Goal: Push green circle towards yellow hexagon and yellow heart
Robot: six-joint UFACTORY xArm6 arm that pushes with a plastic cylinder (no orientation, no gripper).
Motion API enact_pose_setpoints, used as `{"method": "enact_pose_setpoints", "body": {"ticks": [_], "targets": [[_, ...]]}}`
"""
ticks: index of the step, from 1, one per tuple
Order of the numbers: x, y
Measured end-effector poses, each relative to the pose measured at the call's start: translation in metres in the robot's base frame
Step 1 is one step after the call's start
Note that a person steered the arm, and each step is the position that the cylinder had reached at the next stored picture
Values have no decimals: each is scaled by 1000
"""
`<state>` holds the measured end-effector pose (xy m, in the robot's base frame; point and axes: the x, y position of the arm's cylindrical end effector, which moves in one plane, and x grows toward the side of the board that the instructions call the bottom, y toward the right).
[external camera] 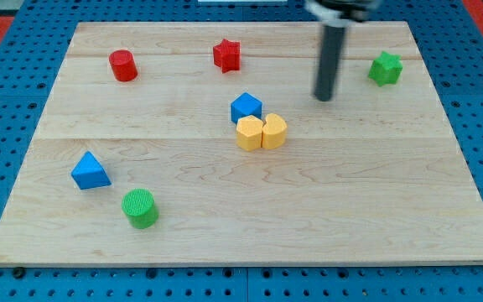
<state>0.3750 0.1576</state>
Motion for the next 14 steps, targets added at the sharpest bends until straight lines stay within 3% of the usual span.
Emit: {"method": "enact_pose_setpoints", "body": {"ticks": [1,2,3,4,5,7,9,12,14], "targets": [[59,35],[143,29],[204,-43],[233,-160],[233,-270],[154,-316],[147,-248],[144,-215],[146,-163]]}}
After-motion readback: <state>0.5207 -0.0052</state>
